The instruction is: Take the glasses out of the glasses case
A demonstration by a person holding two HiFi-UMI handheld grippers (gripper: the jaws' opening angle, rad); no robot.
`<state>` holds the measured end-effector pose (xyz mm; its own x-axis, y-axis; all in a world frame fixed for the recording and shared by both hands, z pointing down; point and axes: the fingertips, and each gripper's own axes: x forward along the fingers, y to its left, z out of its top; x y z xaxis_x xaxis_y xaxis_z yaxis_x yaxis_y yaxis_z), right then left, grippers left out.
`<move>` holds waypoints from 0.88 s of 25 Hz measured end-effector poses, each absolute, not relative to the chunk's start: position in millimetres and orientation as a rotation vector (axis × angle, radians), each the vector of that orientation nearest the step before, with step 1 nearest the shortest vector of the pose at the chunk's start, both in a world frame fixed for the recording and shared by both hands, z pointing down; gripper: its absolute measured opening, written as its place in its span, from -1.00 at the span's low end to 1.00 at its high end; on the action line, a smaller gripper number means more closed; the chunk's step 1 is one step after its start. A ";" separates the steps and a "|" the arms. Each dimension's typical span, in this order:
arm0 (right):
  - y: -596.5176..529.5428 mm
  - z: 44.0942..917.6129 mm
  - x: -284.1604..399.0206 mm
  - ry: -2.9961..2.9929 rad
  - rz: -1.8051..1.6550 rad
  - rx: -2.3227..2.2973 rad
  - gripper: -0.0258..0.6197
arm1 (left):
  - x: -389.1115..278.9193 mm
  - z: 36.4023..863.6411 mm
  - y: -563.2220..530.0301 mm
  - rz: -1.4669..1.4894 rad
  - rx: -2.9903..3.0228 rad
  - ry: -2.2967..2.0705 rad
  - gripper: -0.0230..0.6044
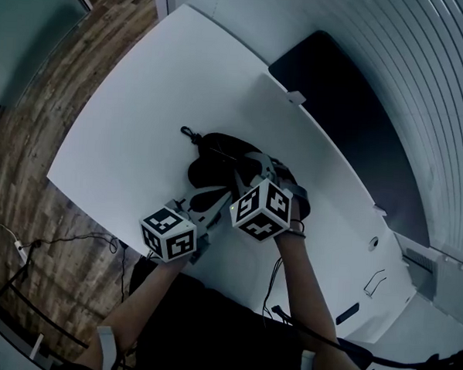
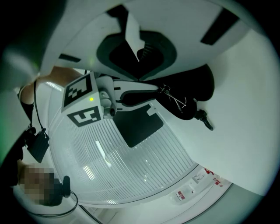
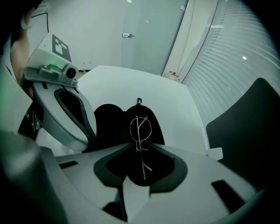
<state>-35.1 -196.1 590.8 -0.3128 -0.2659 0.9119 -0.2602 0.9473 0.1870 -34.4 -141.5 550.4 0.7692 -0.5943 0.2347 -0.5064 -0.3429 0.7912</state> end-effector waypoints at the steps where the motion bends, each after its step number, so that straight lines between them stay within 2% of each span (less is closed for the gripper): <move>1: -195.8 591.4 -36.2 -1.905 -0.001 0.368 -0.62 | -34.4 550.4 -141.4 -0.118 2.009 -0.826 -0.90; 17: -202.5 609.0 -38.8 -1.842 -0.108 0.253 -0.65 | -35.0 549.5 -143.3 -0.133 1.992 -0.814 -0.90; 22: -203.6 608.5 -37.6 -1.846 -0.137 0.265 -0.79 | -35.2 549.3 -144.0 -0.132 1.989 -0.816 -0.90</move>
<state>-37.6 -203.6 608.5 -0.2685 -0.2508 0.9301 -0.1108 0.9671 0.2288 -35.2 -144.0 549.3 0.7718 -0.5935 0.2283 -0.4911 -0.3283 0.8069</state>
